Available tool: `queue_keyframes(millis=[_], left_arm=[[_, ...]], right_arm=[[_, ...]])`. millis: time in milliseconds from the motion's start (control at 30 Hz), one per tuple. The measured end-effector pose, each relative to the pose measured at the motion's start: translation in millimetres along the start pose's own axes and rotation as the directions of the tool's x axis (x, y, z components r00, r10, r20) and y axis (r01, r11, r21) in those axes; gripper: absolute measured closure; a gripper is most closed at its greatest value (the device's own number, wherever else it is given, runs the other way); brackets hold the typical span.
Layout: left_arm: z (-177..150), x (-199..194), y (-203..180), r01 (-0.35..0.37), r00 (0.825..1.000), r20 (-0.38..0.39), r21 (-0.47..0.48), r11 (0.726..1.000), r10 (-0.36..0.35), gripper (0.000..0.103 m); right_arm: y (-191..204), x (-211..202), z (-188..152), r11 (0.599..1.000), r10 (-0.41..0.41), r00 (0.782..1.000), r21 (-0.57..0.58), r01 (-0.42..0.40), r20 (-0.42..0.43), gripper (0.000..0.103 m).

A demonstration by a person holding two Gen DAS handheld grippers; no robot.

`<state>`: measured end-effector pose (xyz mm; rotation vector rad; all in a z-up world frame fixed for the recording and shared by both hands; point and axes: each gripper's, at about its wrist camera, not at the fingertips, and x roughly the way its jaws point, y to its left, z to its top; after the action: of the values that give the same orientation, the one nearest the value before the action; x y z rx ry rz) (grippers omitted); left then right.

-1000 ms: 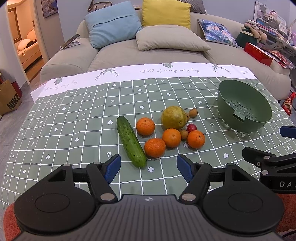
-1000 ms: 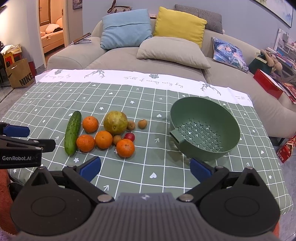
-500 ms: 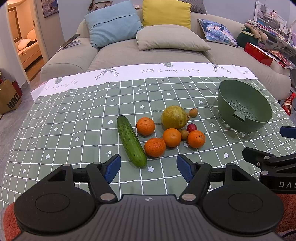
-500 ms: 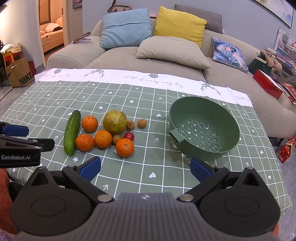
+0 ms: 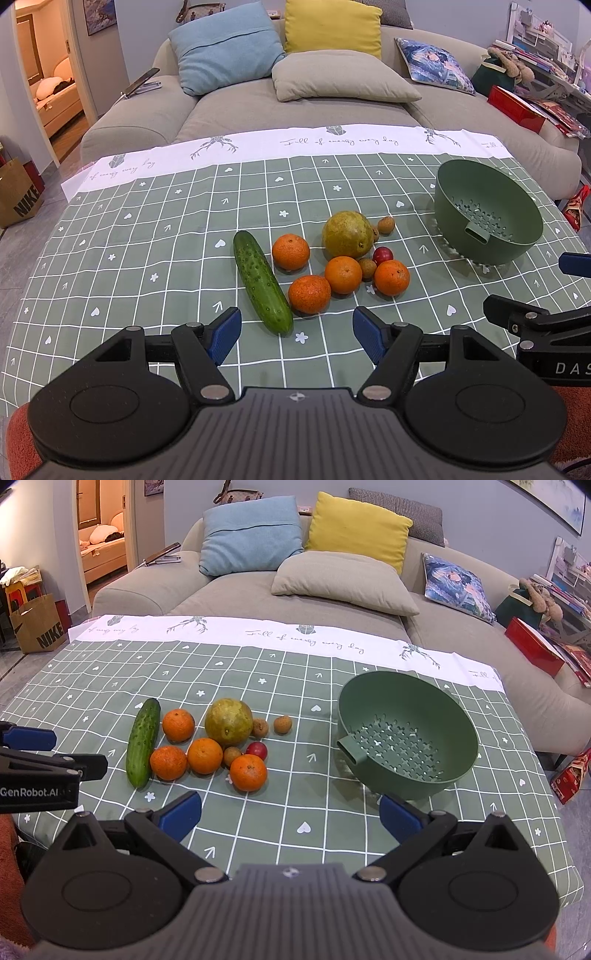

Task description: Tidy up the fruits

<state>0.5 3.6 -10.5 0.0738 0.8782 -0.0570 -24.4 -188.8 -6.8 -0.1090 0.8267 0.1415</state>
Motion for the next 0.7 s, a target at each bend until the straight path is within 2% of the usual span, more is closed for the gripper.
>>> queue_keyframes(millis=[367,533,700], left_arm=[[-0.5,0.7,-0.1,0.003,1.000,-0.004,-0.001,1.000,-0.003,0.022],[3.6,6.1,5.1,0.038,0.999,-0.018,-0.020,0.999,-0.038,0.022],[9.4,20.7,14.7,0.076,0.996,-0.046,-0.056,0.996,-0.079,0.030]], right_arm=[[-2.9,3.2,-2.5,1.000,0.015,1.000,0.015,-0.015,0.000,0.005],[-1.9,4.1,-2.0,0.998,0.061,0.997,-0.009,-0.061,0.051,0.005],[4.4,18.1,4.6,0.992,0.110,0.992,-0.069,-0.105,0.069,0.005]])
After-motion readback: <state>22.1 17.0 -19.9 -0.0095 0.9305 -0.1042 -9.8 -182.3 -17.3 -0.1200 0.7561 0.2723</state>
